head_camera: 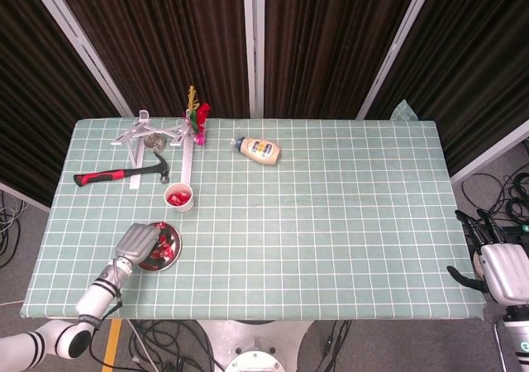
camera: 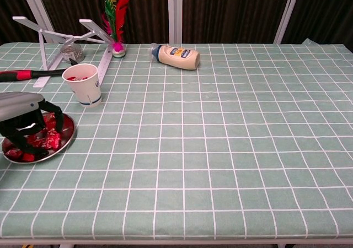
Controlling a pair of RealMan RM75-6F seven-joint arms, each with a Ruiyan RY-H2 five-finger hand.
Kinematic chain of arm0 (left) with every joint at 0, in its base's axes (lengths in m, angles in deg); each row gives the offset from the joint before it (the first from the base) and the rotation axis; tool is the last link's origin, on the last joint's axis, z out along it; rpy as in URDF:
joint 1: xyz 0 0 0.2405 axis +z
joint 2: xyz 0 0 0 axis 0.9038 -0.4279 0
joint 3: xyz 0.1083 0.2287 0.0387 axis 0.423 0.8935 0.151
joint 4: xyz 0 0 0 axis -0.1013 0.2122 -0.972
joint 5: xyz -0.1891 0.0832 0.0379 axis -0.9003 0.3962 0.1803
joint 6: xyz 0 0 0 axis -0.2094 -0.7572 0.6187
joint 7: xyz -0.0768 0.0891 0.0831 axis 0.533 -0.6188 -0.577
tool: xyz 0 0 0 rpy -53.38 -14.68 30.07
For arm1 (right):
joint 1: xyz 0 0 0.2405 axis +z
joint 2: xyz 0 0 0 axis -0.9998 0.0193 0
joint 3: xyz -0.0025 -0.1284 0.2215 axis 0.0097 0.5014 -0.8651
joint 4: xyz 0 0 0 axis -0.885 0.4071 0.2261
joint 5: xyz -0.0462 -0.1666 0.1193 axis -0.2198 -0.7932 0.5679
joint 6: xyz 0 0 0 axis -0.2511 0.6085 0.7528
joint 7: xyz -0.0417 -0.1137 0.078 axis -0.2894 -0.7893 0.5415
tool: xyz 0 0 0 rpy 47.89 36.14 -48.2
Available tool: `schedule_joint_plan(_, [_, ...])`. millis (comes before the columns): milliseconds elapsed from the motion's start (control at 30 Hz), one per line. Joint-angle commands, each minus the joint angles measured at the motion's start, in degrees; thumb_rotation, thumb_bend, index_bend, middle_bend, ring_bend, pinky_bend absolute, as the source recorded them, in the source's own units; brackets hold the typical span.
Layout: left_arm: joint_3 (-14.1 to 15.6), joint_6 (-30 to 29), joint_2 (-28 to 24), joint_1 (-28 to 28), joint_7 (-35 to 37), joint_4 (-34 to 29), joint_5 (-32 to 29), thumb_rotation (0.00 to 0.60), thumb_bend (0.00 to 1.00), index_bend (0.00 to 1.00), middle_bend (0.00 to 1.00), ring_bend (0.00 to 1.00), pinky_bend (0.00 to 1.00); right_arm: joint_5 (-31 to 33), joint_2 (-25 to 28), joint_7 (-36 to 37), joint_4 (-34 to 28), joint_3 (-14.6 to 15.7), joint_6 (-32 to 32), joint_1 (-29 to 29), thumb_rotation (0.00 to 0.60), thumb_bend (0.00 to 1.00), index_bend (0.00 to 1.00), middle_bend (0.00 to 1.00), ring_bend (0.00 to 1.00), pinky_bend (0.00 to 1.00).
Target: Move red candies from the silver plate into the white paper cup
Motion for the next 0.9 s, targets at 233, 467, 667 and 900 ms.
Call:
schedule_joint_plan(233, [0.14, 0.19, 0.15, 0.29, 0.26, 0.67, 0.28, 0.6, 0.23, 0.54, 0.98, 0.99, 1.0, 0.17, 0.07, -0.29, -0.29, -0.06, -0.22, 0.13, 0.6, 0.1, 0.08, 0.17, 0.03, 0.23])
schedule_joint_plan(467, [0.13, 0.22, -0.14, 0.49, 0.35, 0.53, 0.42, 0.6, 0.26, 0.56, 0.98, 0.99, 1.0, 0.2, 0.18, -0.41, -0.47, 0.0, -0.09, 0.0, 0.6, 0.1, 0.08, 0.17, 0.03, 0.23])
schedule_joint_plan(667, [0.21, 0.45, -0.19, 0.54, 0.73, 0.11, 0.75, 0.6, 0.27, 0.56, 0.98, 0.99, 1.0, 0.14, 0.19, -0.36, -0.47, -0.02, -0.06, 0.03, 0.6, 0.1, 0.08, 0.17, 0.03, 0.23])
schedule_joint_plan(900, [-0.19, 1.1, 0.32, 0.27, 1.12, 0.76, 0.46, 0.6, 0.29, 0.58, 0.98, 0.99, 1.0, 0.27, 0.29, -0.08, -0.36, -0.02, 0.02, -0.07, 0.6, 0.1, 0.08, 0.17, 0.03, 0.23])
